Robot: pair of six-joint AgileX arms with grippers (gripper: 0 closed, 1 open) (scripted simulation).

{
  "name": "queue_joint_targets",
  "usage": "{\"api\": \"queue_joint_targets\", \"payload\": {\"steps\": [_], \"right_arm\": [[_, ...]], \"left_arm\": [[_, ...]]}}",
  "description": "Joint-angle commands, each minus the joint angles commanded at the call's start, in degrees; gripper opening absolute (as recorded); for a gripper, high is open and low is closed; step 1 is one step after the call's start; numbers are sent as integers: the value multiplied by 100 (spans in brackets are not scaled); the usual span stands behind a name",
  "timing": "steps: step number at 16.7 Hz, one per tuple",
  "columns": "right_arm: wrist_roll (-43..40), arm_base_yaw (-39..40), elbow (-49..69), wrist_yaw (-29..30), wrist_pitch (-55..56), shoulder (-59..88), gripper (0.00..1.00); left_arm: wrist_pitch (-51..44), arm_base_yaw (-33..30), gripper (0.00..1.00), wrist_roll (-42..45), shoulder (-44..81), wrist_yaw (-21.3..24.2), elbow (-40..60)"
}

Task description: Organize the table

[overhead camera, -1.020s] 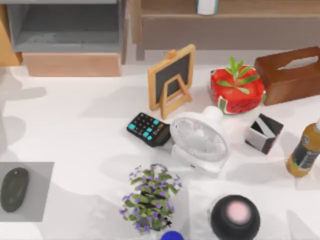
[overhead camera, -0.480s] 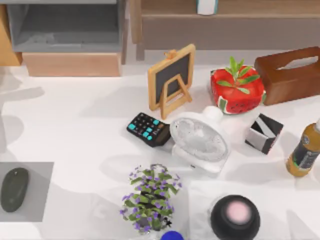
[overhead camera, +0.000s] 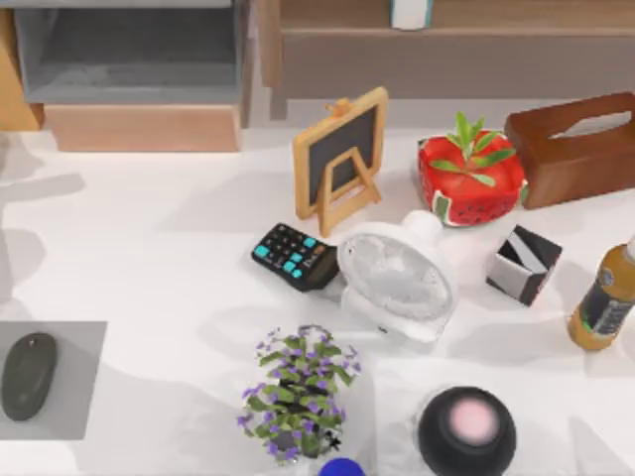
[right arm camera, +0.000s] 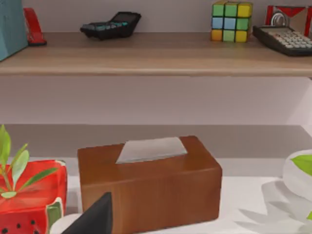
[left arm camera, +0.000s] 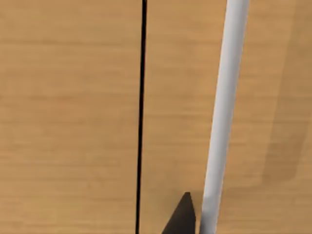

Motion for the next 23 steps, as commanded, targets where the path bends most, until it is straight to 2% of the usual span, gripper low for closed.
{"api": "queue_joint_targets", "payload": {"steps": [10, 16, 19, 23], "right_arm": [[0, 0, 0, 0, 0, 0, 100], [0, 0, 0, 0, 0, 0, 100], [0, 0, 0, 0, 0, 0, 100], [0, 0, 0, 0, 0, 0, 100]], "left_arm": [[488, 262, 100, 3, -368, 225, -1115], [496, 230, 100, -28, -372, 190, -1137], [536, 83, 100, -346, -674, -203, -1096], [725, -193, 100, -1073, -1286, -1256, -918]]}}
